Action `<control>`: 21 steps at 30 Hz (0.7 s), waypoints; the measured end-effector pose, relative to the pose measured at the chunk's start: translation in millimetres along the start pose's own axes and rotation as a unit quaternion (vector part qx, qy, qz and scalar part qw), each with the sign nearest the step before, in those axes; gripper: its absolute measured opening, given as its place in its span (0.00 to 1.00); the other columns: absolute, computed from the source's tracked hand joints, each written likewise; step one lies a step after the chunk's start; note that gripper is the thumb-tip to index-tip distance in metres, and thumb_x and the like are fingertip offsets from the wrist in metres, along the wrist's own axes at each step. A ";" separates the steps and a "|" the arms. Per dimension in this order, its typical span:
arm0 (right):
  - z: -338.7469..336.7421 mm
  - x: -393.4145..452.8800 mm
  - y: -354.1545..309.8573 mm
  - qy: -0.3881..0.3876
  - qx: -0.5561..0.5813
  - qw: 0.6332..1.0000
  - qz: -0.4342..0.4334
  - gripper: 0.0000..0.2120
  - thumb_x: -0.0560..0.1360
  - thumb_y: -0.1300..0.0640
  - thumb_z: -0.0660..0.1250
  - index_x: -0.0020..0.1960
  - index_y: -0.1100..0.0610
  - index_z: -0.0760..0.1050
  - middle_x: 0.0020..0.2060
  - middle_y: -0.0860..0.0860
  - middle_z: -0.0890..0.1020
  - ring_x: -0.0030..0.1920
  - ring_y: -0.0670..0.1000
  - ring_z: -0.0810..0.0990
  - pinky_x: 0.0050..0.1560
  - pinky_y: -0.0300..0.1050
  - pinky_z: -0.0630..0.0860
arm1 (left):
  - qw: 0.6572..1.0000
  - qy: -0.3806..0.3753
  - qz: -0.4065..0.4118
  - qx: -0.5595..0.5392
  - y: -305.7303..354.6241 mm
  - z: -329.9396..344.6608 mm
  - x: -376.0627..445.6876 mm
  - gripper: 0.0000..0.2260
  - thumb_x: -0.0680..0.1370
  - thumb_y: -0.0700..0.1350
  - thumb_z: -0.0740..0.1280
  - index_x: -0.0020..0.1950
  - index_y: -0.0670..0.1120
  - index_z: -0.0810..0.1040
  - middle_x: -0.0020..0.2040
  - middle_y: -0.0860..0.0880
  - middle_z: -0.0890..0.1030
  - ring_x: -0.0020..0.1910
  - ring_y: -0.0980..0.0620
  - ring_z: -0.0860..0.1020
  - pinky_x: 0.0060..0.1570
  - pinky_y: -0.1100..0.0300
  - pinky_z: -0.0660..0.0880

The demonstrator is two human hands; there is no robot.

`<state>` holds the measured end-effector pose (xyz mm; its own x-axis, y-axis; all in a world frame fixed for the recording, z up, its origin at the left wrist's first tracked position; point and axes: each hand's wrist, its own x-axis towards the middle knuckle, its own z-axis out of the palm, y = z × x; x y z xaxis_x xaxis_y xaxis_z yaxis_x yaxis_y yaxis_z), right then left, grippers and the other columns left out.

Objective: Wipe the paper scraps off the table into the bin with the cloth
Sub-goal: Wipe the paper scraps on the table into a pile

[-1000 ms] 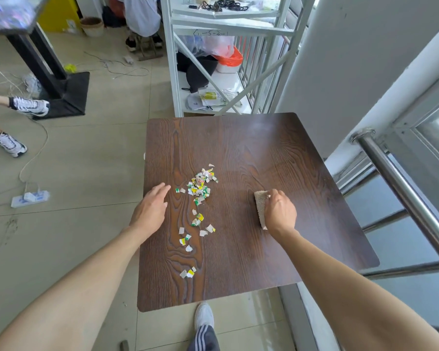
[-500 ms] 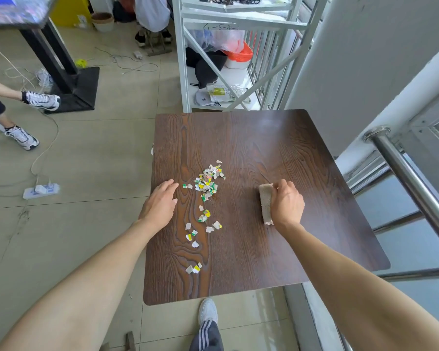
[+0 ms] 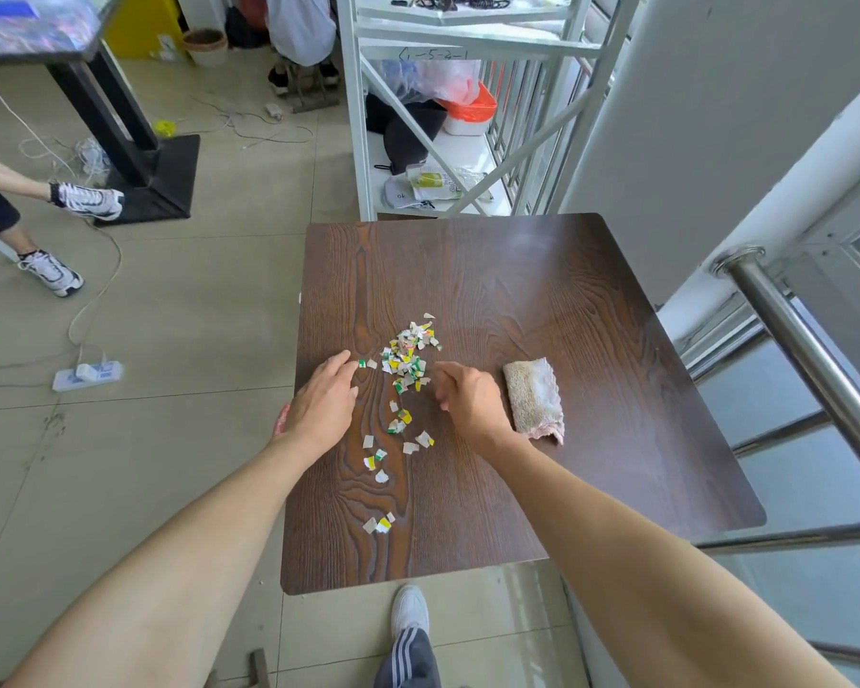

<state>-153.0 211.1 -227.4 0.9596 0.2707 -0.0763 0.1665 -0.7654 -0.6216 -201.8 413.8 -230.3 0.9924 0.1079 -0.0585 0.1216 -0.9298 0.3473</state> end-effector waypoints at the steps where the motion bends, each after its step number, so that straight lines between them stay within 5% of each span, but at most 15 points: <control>1: -1.2 -0.9 0.6 0.015 0.000 1.000 0.007 0.08 0.70 0.67 0.59 0.33 0.61 0.70 0.29 0.58 0.77 0.32 0.60 0.74 0.35 0.50 0.72 | 1.000 0.000 0.005 0.000 1.5 0.5 -1.0 0.20 0.80 0.41 0.59 0.72 0.42 0.65 0.75 0.47 0.62 0.73 0.48 0.63 0.70 0.50 0.65; 5: -11.0 -8.9 2.0 0.068 -0.032 0.996 0.041 0.08 0.74 0.60 0.64 0.49 0.58 0.80 0.45 0.56 0.80 0.44 0.57 0.79 0.45 0.49 0.75 | 1.000 -0.004 0.013 0.007 5.6 1.8 -6.0 0.20 0.80 0.41 0.59 0.73 0.42 0.65 0.75 0.48 0.64 0.73 0.48 0.64 0.69 0.49 0.67; 9: -38.7 -23.8 17.6 0.104 -0.251 0.953 0.130 0.19 0.74 0.44 0.66 0.57 0.57 0.74 0.55 0.55 0.75 0.57 0.57 0.74 0.55 0.54 0.70 | 1.000 -0.008 0.009 0.025 3.6 1.2 -8.8 0.20 0.80 0.41 0.59 0.72 0.41 0.66 0.74 0.47 0.65 0.73 0.48 0.63 0.69 0.50 0.66; 12: -53.4 -33.4 37.1 0.048 -0.302 0.933 0.190 0.28 0.72 0.38 0.66 0.61 0.58 0.71 0.57 0.56 0.74 0.59 0.57 0.73 0.58 0.54 0.70 | 0.999 -0.021 0.006 0.025 1.9 1.3 -9.9 0.21 0.80 0.41 0.59 0.73 0.42 0.64 0.75 0.47 0.63 0.74 0.48 0.61 0.71 0.52 0.62; 16: -49.7 -32.9 45.0 0.030 -0.360 0.919 0.156 0.15 0.77 0.49 0.62 0.58 0.59 0.73 0.53 0.55 0.77 0.55 0.56 0.77 0.54 0.50 0.70 | 1.000 -0.024 0.002 0.013 0.5 5.2 -7.4 0.21 0.80 0.39 0.59 0.74 0.41 0.64 0.76 0.46 0.62 0.74 0.48 0.61 0.73 0.54 0.59; 21: -53.3 -22.4 27.2 -0.035 -0.527 0.840 0.123 0.09 0.72 0.60 0.62 0.51 0.53 0.76 0.37 0.48 0.76 0.44 0.50 0.75 0.55 0.49 0.66 | 1.000 -0.028 -0.003 0.009 -2.8 14.1 -5.7 0.23 0.80 0.36 0.56 0.75 0.40 0.60 0.77 0.45 0.59 0.76 0.48 0.58 0.75 0.54 0.57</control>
<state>-157.9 153.1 -201.0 0.9848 0.0341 -0.1705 0.1090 -0.8853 0.4521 -208.1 410.8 -244.2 0.9892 0.0930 -0.1134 0.1258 -0.9356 0.3298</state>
